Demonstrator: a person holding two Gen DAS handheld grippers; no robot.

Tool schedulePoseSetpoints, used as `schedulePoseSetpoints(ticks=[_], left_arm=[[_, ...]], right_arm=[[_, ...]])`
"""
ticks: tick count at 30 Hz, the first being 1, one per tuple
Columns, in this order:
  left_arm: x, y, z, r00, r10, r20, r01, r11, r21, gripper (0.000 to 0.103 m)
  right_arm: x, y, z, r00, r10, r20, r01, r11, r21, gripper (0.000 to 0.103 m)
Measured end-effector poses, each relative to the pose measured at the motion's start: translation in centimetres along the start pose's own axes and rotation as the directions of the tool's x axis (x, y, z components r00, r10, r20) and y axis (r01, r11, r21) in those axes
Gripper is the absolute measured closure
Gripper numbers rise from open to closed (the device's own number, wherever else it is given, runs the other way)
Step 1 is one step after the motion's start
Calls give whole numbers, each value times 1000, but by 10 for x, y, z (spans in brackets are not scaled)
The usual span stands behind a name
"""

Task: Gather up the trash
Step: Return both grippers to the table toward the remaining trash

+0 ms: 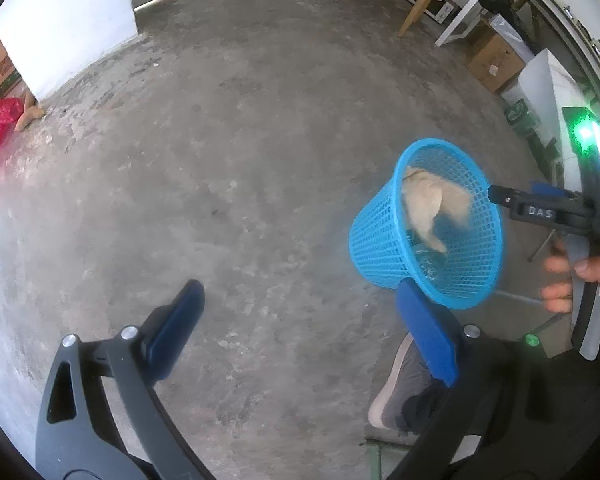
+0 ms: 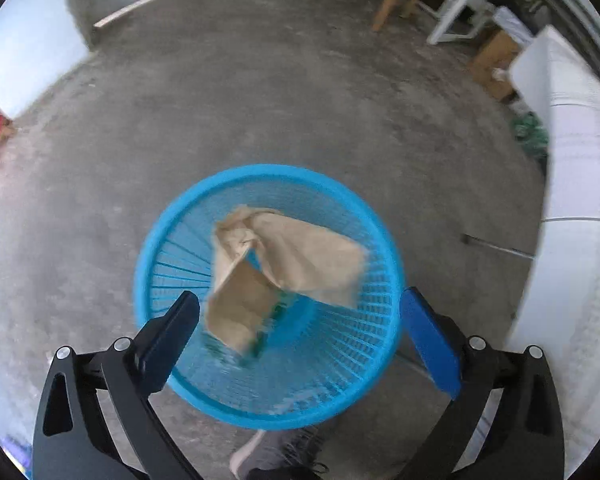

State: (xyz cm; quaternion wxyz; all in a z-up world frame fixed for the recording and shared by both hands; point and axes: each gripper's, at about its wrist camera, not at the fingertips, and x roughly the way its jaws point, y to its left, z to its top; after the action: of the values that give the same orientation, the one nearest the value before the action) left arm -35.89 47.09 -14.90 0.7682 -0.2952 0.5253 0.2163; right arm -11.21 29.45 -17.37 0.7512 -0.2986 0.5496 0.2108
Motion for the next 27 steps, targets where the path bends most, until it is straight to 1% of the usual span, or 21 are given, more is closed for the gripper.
schedulePoseSetpoints(ticks=[1, 2, 3, 5, 7, 8, 10, 12, 13, 14, 15, 16, 17, 18, 19, 20, 22, 23, 24, 25, 27], left_arm=[[-4, -2, 1, 1000, 3, 7, -3, 1000, 4, 10], [-8, -4, 2, 1000, 2, 16, -2, 1000, 6, 10], [-14, -8, 4, 999, -5, 31, 5, 1000, 10, 10], [-33, -18, 12, 996, -14, 85, 12, 1000, 24, 10], [-56, -34, 23, 989, -33, 146, 26, 999, 47, 10], [-73, -48, 32, 981, -54, 186, 42, 997, 70, 10], [-101, -82, 49, 963, -97, 252, 65, 989, 133, 10], [-130, -138, 70, 938, -177, 298, 105, 964, 242, 10], [-137, -160, 76, 932, -208, 297, 124, 952, 278, 10], [-144, -198, 85, 925, -251, 285, 148, 929, 339, 9], [-146, -229, 90, 920, -281, 272, 164, 909, 383, 8], [-147, -275, 94, 916, -313, 250, 176, 875, 450, 8], [-147, -304, 93, 913, -330, 238, 178, 850, 496, 8], [-144, -341, 89, 911, -353, 213, 187, 814, 550, 8], [-138, -386, 84, 909, -381, 169, 205, 763, 613, 8], [-133, -412, 78, 907, -396, 146, 214, 729, 650, 8], [-117, -479, 60, 913, -395, 103, 198, 648, 735, 8], [-110, -502, 53, 913, -401, 79, 208, 622, 755, 8], [-104, -516, 46, 909, -412, 57, 227, 606, 762, 8], [-99, -530, 42, 905, -425, 30, 254, 594, 763, 8], [-90, -553, 30, 896, -444, -12, 294, 571, 766, 8]], right_arm=[[-10, -4, 1, 999, 33, 17, -34, 999, 18, 5], [-18, -6, 0, 998, 52, 29, -52, 998, 23, 5], [-33, -5, 0, 996, 65, 61, -66, 998, 15, 5], [-73, -6, 0, 981, 128, 143, -130, 992, 1, 5], [-122, -17, -5, 948, 221, 228, -226, 974, -7, 5], [-162, -30, -10, 914, 263, 311, -271, 962, -16, 5], [-221, -68, -23, 859, 276, 431, -304, 953, -3, 5], [-253, -112, -35, 830, 255, 496, -308, 951, 27, 5], [-263, -137, -42, 829, 232, 509, -297, 954, 50, 5], [-270, -174, -53, 834, 194, 516, -278, 956, 90, 5], [-272, -206, -65, 846, 151, 512, -251, 959, 131, 5], [-271, -242, -80, 858, 100, 504, -216, 960, 178, 5], [-269, -268, -94, 866, 59, 496, -188, 959, 213, 5], [-265, -303, -114, 881, 6, 473, -150, 952, 268, 5], [-260, -339, -137, 895, -39, 445, -119, 939, 322, 5], [-254, -366, -157, 905, -75, 419, -93, 926, 366, 5], [-233, -426, -207, 933, -144, 329, -32, 880, 475, 5], [-224, -448, -225, 942, -161, 294, -16, 855, 519, 5], [-215, -473, -246, 950, -170, 261, -9, 823, 568, 5], [-206, -496, -264, 960, -148, 237, -31, 787, 616, 5], [-191, -517, -284, 971, -134, 196, -37, 728, 684, 5]])
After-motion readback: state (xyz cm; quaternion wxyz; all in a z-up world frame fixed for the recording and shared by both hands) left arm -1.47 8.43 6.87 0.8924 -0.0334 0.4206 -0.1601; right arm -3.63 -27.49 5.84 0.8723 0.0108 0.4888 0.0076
